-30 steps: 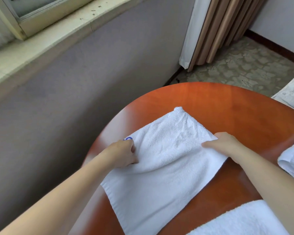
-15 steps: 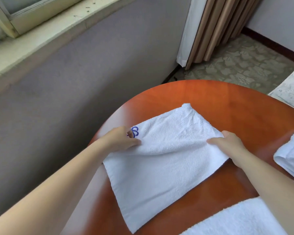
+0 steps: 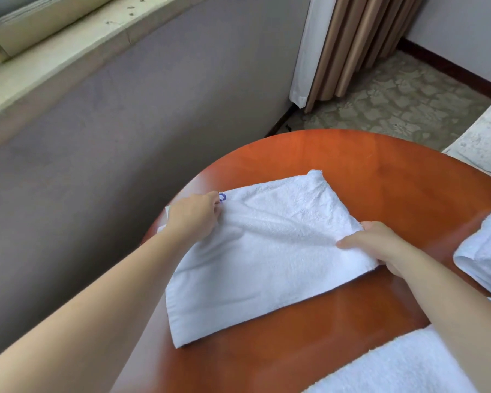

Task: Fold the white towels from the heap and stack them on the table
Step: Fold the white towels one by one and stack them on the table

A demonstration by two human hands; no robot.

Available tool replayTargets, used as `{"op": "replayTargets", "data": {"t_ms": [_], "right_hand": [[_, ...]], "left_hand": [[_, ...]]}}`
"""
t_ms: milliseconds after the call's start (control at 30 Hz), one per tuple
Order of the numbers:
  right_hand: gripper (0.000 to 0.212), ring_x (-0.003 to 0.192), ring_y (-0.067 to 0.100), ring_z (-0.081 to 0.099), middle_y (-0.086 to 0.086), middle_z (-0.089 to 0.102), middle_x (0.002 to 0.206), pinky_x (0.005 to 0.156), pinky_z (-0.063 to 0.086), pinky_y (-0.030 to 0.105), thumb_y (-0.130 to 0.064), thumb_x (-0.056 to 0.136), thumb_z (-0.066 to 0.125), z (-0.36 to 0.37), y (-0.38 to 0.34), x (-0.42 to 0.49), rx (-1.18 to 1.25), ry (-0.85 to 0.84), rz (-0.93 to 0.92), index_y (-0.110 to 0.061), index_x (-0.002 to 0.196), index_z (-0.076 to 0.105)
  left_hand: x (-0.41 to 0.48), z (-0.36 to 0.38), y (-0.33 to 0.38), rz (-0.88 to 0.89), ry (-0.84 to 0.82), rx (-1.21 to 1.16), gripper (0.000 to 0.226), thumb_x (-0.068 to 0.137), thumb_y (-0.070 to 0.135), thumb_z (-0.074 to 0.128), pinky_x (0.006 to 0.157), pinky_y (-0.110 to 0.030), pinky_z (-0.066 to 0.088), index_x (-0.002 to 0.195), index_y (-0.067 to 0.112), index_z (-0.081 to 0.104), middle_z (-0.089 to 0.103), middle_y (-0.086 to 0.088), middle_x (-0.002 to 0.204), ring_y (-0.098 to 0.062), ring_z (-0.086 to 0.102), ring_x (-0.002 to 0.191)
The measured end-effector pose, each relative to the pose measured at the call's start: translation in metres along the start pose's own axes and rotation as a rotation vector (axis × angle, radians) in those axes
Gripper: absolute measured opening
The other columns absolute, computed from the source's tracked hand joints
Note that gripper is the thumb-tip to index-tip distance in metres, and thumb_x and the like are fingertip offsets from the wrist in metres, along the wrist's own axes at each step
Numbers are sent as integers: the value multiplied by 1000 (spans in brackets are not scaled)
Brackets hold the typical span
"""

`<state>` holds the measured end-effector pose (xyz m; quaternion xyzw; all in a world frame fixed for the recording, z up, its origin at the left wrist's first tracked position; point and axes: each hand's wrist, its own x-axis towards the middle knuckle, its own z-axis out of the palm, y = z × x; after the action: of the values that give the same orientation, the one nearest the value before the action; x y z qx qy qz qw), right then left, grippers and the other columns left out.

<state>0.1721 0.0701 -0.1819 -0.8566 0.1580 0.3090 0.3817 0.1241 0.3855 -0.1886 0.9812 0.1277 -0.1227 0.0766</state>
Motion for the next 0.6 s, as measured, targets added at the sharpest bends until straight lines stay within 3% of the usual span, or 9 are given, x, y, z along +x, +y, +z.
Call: {"op": "replayTargets", "data": {"t_ms": [33,133,200,300,367,433,500,567,600], "right_hand": [[29,87,22,66,5,69,100,67,50,30,-11,78,74,-1,-3,-3,-13,-36,14,-13,104,63],[25,84,17,65,3,69,101,60,48,27,-24,84,70,-2,-10,-8,23,-76,16,-15,107,62],[28,86,19,65,5,69,102,66,50,31,-32,87,67,0,-13,-5,109,8,-10,-11,106,65],[21,91,25,66,9,70,103,84,52,39,-21,86,68,3,-19,-2,68,30,6,-7,101,66],[23,91,27,65,10,68,103,90,50,42,-18,85,66,1,-24,0,-21,-45,66,-8,105,62],[27,91,29,64,11,67,103,89,51,44,-25,81,63,2,-35,2,-78,4,38,-11,104,60],[41,99,31,63,10,66,112,89,52,49,-39,74,67,7,-45,8,-153,158,-77,-16,107,58],[65,110,30,59,5,60,123,92,50,48,-51,72,71,21,-54,13,-237,224,-116,-19,126,53],[61,108,30,59,5,61,121,90,51,46,-52,72,71,26,-56,18,-250,240,-130,-17,121,57]], "left_hand": [[1,1,1,15,68,56,24,102,25,37,67,-31,33,118,18,53,64,-6,107,-30,56,94],[5,-1,3,241,530,173,4,88,10,59,61,-33,27,87,13,59,60,-5,73,-30,53,71],[12,-3,0,323,743,217,10,83,8,64,64,-34,28,77,13,59,52,-3,62,-29,51,64],[26,-4,-10,257,730,213,12,80,3,66,83,-39,36,78,13,61,55,-4,67,-31,57,78],[26,0,-11,171,629,145,14,76,2,69,94,-50,39,86,10,62,61,-10,84,-34,57,95],[20,9,-7,182,594,58,27,72,5,69,98,-54,36,97,7,60,61,-13,104,-33,51,109],[8,22,-2,293,614,5,33,80,21,62,102,-53,29,111,9,56,57,-12,123,-30,43,120],[-3,36,-1,391,585,-2,42,90,40,47,106,-53,22,123,15,52,53,-10,136,-28,39,129],[-7,44,-2,416,544,8,47,92,46,40,107,-53,18,128,18,50,50,-8,141,-28,39,132]]}}
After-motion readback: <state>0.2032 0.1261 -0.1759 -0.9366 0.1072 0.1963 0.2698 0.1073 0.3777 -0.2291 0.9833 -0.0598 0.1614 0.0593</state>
